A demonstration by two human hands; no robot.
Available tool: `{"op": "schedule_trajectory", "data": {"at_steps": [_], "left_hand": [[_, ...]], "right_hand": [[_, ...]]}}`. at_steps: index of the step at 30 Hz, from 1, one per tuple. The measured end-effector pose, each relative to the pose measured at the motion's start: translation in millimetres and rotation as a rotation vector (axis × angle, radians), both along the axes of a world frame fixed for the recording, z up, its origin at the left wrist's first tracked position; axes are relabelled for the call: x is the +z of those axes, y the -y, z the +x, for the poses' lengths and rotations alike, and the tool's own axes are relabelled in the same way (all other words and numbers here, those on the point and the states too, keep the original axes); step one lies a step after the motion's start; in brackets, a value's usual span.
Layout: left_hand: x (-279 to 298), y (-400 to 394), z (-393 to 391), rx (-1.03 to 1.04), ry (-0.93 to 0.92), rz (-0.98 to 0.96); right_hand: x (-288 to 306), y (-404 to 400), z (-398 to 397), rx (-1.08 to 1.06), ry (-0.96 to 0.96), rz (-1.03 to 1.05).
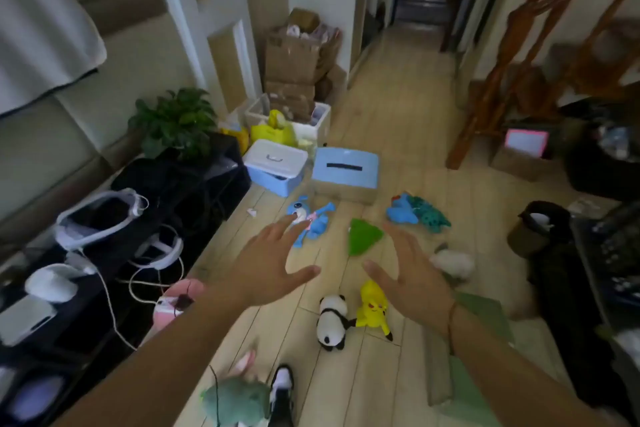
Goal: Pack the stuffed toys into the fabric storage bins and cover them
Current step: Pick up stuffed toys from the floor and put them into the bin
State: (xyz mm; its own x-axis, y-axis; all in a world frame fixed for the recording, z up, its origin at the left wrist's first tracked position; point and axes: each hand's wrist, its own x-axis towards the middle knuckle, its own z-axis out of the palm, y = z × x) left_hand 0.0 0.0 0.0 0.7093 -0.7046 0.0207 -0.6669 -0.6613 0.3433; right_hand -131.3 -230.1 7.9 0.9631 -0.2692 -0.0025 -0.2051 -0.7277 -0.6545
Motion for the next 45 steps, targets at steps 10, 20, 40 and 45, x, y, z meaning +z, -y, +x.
{"op": "schedule_trajectory", "data": {"at_steps": [10,20,40,45], "left_hand": [[-58.8,18.9,212.7,0.036,-0.346,0.092],[-104.0,128.8,396.0,0.025,-0.561,0.033],[-163.9,350.9,704.7,0.172,-0.476,0.053],[-216.4,407.7,765.4,0.276,-0.607,0.108]], "right_hand": [[-71.0,11.0,196.3,-0.094,-0.189,0.160],[-113.6,120.9,317.1,-0.261,-0.321,0.204],[-189.4,314.5,639.6,-0.318,-0.549,0.317],[-219.4,372.6,696.2,-0.335,-0.631,0.341]]}}
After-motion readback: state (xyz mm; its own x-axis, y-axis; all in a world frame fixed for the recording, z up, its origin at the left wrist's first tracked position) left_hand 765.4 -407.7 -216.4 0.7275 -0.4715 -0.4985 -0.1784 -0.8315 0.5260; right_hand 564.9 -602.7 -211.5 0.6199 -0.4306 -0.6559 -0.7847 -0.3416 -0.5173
